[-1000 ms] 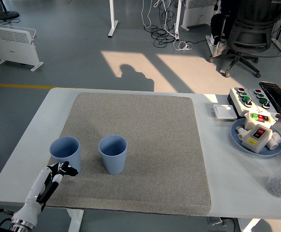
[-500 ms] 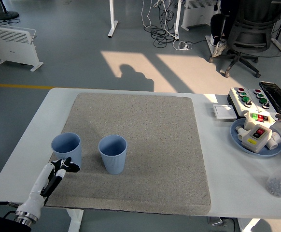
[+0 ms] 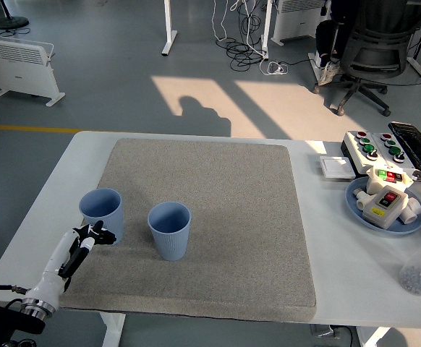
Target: Push cup pick cup insert cup
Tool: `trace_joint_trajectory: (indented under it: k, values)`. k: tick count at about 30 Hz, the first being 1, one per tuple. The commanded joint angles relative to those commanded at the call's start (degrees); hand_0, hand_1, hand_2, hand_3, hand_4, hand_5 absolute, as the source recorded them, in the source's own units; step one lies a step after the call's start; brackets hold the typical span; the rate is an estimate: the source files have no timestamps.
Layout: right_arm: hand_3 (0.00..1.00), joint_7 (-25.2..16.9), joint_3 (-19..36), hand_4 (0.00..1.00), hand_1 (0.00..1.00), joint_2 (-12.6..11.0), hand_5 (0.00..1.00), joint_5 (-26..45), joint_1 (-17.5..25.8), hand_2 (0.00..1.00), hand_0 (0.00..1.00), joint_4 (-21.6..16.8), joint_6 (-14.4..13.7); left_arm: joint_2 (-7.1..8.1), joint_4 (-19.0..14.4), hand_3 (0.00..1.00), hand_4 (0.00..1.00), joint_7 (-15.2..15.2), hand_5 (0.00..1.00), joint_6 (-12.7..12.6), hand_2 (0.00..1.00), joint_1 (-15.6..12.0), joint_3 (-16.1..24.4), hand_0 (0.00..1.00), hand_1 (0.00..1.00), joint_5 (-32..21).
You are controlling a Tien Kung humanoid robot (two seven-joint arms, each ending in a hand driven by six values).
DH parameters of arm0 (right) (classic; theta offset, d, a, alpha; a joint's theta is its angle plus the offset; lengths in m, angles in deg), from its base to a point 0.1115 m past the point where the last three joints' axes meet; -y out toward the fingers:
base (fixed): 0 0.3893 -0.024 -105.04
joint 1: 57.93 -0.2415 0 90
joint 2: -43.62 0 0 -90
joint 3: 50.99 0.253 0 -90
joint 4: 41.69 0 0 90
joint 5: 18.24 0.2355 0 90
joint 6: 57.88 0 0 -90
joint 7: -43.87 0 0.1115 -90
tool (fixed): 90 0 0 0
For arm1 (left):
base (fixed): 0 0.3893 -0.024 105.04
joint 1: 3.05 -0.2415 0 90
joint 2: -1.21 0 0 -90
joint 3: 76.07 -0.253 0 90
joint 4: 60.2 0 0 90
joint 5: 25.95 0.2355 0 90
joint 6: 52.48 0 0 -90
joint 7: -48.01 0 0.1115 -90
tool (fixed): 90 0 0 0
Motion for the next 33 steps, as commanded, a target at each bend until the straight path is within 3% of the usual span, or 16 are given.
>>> trace_joint_trajectory:
  k: [33]
  values:
    - [0.584,-0.1,-0.2,0.124,0.636,0.4,0.409,-0.2,-0.5,0.646,0.708,-0.1,0.2,1.57,11.9,0.471,0.637,3.5,0.998,-1.5,0.526,13.9,-13.3,0.66,0.563,-12.1]
